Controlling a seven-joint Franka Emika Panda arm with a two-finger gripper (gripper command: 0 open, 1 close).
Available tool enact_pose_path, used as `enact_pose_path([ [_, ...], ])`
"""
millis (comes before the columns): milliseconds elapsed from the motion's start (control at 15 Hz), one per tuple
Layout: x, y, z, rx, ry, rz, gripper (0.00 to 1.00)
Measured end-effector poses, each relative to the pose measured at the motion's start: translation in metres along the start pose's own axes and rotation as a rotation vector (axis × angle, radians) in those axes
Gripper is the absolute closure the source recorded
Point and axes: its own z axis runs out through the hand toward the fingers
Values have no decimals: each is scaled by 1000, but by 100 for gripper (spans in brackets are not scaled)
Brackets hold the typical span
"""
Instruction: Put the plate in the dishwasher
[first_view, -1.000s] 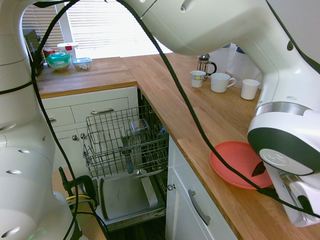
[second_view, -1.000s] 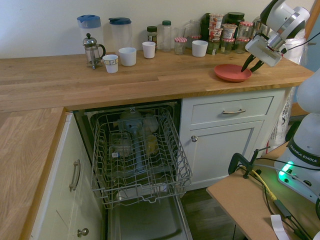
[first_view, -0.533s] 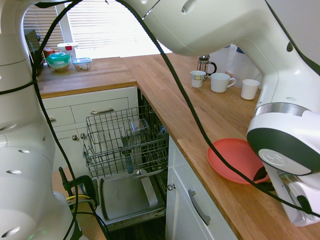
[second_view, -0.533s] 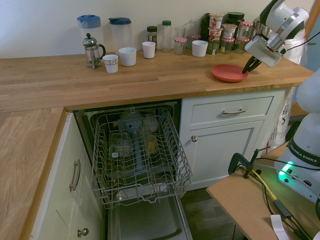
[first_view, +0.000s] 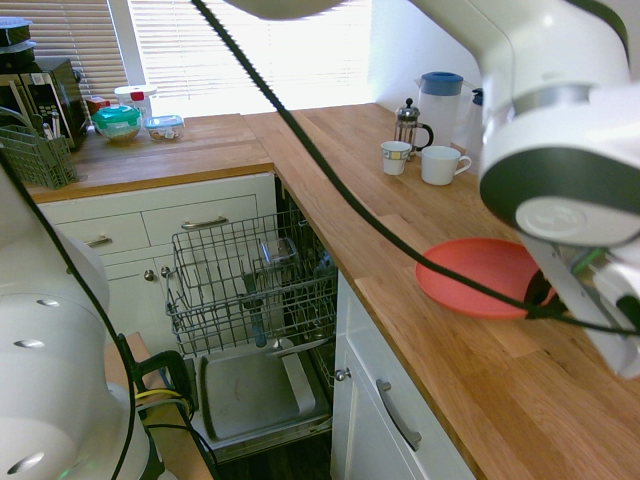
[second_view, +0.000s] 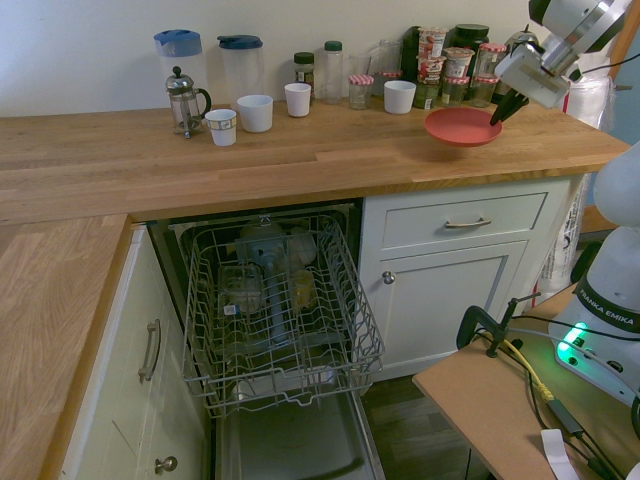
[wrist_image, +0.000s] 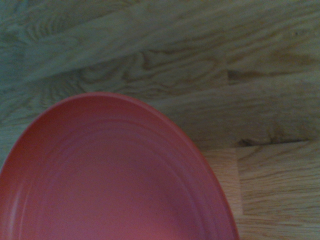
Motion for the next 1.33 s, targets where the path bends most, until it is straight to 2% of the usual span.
enact_pose_path([
  [267, -100, -81, -75, -58, 178, -102, 100],
  [533, -237, -159, -92, -146, 348, -250, 100],
  [733, -315, -205, -75, -216, 488, -361, 100],
  [1000, -408, -248, -27, -334, 640, -547, 100],
  [1133, -453, -254, 0, -379, 677, -675, 100],
  [1333, -520, -244, 36, -417, 680, -883, 100],
])
